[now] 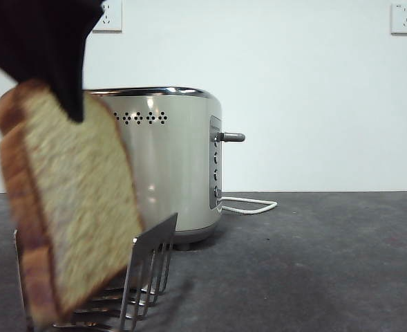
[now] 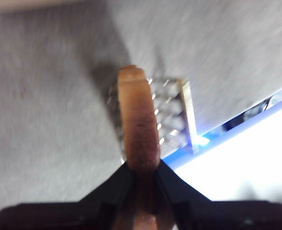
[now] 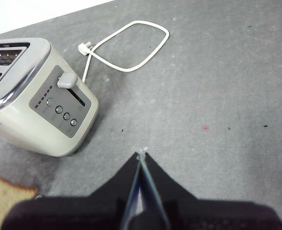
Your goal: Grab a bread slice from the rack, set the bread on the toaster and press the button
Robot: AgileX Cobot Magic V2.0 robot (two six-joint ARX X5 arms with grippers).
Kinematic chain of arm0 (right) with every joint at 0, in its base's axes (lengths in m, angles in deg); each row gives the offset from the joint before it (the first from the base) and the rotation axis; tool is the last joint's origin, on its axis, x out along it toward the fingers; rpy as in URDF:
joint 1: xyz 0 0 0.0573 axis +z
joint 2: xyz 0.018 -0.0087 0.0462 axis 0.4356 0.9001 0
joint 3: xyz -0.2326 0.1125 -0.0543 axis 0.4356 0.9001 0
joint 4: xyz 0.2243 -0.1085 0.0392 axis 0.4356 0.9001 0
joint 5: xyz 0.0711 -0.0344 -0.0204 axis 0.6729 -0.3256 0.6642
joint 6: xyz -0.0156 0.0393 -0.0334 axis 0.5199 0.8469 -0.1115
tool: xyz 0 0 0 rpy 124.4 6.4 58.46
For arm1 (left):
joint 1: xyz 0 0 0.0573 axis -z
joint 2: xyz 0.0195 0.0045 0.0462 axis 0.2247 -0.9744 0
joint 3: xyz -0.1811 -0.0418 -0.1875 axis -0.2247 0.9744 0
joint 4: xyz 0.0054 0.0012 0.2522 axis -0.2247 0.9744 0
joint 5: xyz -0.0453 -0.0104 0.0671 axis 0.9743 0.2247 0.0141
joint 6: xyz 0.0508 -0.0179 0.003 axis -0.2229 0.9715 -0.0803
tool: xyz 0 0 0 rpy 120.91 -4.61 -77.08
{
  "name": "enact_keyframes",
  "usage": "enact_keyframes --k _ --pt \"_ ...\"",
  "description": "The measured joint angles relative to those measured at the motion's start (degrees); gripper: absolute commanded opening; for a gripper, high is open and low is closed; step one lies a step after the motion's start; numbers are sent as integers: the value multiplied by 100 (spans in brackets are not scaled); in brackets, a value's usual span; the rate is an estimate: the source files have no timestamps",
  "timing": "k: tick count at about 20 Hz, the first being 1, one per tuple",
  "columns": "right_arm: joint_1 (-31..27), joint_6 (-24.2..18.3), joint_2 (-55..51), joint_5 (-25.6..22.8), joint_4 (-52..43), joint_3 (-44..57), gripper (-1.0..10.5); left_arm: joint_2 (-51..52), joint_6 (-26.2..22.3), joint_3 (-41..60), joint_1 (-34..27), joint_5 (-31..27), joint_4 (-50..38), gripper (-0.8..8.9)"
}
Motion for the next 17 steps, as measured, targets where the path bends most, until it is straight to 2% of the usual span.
enact_keyframes --k 4,7,9,12,17 --pt "0 -2 0 0 0 0 0 11 -238 -686 0 2 474 -8" --pt "0 -2 0 0 0 0 0 11 -791 -1121 0 0 841 -8" --pt "0 -7 0 0 0 0 0 11 -1458 -1436 0 0 988 -8" --pt "0 -17 0 0 0 0 0 17 -2761 -1860 0 0 1322 -8" --pt "0 -17 0 0 26 0 0 70 -4841 -2577 0 -144 1327 -8"
